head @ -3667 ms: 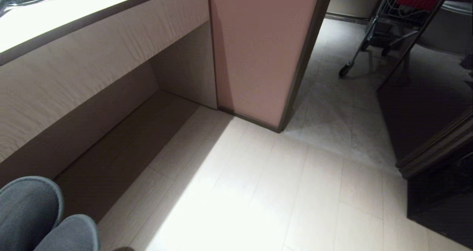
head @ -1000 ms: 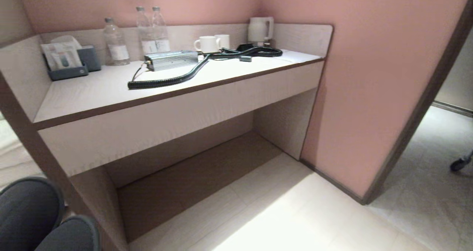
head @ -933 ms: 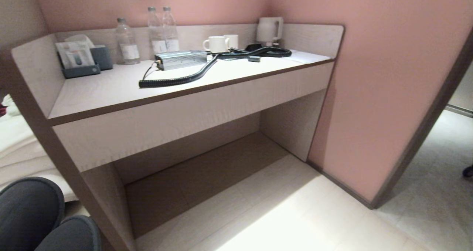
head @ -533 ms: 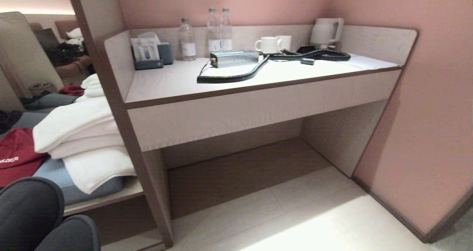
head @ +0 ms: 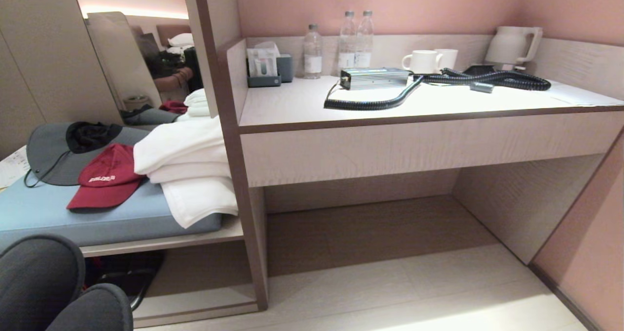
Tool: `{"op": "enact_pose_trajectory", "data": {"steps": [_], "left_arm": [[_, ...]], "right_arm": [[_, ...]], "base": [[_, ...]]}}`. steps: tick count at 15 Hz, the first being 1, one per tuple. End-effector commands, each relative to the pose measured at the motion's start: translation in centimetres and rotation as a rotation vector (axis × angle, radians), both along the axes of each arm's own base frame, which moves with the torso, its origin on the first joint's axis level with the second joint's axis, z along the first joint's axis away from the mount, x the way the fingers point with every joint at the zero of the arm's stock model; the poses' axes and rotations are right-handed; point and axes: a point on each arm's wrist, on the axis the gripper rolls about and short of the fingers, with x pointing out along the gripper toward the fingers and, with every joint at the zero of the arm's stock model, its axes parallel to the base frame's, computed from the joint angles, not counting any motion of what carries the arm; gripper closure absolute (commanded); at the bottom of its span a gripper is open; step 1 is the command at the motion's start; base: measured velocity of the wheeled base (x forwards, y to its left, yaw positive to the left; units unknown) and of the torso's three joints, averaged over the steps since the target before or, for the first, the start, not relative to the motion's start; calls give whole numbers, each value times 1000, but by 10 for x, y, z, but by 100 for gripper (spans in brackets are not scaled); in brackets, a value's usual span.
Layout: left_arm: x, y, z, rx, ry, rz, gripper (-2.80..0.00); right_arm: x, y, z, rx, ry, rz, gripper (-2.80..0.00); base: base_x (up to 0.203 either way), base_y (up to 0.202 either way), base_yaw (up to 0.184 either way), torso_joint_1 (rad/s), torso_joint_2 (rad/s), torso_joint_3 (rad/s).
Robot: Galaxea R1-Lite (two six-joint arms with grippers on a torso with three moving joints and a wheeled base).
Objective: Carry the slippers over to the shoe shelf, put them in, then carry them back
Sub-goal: Place the slippers into the shoe cabinet
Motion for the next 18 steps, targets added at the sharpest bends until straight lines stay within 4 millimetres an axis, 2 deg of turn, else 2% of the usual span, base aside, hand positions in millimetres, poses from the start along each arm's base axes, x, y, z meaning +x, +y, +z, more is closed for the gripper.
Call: {"op": "enact_pose_trajectory", "data": {"steps": [1,13,18], "left_arm": [[0,0,0,2,1,2,0],[0,0,0,3,1,1,0],[0,0,-1,8,3,4,0]], "right_arm": [[0,0,0,0,-1,0,0],[0,0,0,0,-1,0,0],[0,0,0,0,-1,0,0]], "base": [[0,0,0,0,0,0],[-1,0,5,0,1,0],[-1,-8,188,2,3,3]]}}
